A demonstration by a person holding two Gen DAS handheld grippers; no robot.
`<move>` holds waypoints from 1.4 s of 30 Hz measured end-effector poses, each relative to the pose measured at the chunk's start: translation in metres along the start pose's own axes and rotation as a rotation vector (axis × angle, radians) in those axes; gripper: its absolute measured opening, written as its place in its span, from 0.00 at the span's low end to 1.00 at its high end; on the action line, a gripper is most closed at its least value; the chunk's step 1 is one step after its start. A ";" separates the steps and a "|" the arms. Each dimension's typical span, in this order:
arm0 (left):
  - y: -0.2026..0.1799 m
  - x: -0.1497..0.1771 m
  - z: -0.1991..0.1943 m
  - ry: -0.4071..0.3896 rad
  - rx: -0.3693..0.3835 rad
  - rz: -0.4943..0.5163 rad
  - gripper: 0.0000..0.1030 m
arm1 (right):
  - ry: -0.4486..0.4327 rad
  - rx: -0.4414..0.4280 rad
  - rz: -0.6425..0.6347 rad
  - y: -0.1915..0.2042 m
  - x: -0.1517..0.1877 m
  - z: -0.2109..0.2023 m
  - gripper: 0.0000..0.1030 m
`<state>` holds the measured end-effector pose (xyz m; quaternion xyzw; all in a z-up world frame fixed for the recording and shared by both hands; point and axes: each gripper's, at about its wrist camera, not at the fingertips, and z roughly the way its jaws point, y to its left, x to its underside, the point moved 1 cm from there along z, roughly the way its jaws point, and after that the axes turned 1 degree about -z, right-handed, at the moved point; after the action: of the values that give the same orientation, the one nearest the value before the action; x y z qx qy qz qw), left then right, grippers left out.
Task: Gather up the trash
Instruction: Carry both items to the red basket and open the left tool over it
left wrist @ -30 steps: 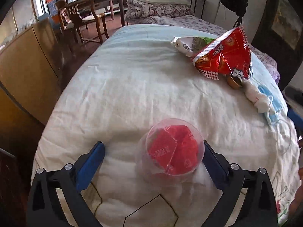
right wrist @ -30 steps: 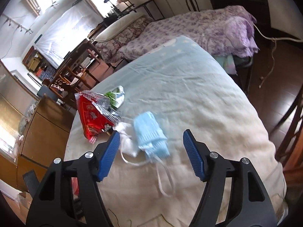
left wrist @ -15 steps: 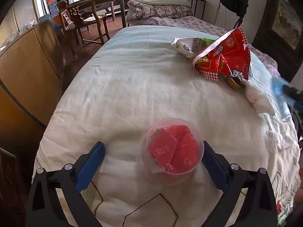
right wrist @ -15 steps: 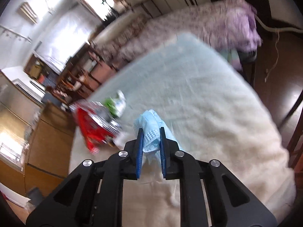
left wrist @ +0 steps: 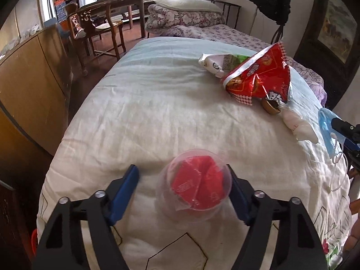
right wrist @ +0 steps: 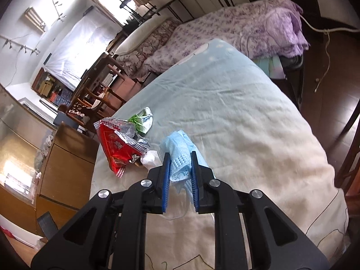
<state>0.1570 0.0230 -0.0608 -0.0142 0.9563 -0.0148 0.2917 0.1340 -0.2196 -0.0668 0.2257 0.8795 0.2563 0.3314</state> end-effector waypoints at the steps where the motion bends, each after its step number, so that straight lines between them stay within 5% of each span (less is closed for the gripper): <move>1: -0.001 0.000 0.000 -0.003 0.002 0.003 0.69 | 0.002 0.005 0.001 -0.001 0.000 0.000 0.20; 6: -0.003 -0.001 -0.003 -0.016 0.023 -0.002 0.54 | 0.006 0.007 -0.003 0.000 0.001 0.002 0.20; 18: -0.021 0.004 -0.049 -0.185 0.165 0.061 0.53 | -0.035 -0.041 -0.027 0.009 0.003 -0.013 0.20; 25: -0.023 0.009 -0.056 -0.189 0.202 0.070 0.53 | -0.064 -0.061 -0.132 0.030 0.013 -0.029 0.20; 42: -0.003 0.051 -0.089 -0.184 0.276 0.028 0.53 | -0.047 -0.126 -0.120 0.017 0.048 -0.056 0.20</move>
<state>0.0646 0.0204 -0.0152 0.0382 0.9145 -0.1405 0.3775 0.0661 -0.1966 -0.0427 0.1571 0.8656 0.2854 0.3802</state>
